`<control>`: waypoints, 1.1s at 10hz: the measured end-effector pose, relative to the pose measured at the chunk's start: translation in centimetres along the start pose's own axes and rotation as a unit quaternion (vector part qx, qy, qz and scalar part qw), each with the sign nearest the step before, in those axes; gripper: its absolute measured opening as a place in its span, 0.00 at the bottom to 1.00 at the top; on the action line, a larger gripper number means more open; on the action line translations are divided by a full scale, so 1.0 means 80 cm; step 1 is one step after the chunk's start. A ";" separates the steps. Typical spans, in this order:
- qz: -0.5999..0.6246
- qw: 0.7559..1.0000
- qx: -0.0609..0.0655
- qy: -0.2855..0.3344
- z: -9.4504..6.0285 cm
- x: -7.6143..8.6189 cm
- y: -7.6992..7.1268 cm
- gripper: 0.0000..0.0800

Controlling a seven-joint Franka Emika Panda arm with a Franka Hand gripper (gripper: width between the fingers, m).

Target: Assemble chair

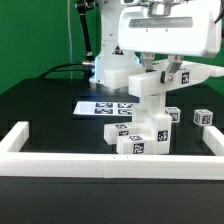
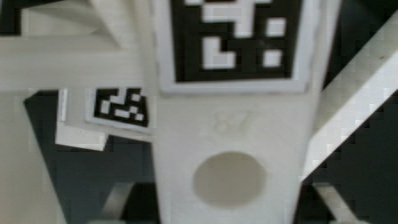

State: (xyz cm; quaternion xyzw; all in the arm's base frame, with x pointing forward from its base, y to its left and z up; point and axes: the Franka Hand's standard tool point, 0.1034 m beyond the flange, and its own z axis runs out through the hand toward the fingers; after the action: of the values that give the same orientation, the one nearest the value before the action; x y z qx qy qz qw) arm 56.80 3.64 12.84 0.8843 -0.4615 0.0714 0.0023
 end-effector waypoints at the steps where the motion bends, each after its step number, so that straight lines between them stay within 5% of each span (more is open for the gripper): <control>1: 0.002 1.000 0.000 -0.001 0.000 0.000 0.000 0.36; 11: 0.070 0.997 0.006 -0.008 0.001 0.005 0.002 0.36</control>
Offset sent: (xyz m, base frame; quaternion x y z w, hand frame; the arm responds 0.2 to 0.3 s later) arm 0.0014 -0.0035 0.0006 0.0020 -0.0060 0.2042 0.9789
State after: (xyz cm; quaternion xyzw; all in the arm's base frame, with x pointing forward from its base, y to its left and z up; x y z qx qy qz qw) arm 56.94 3.20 12.79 0.8503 -0.5218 0.0673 -0.0120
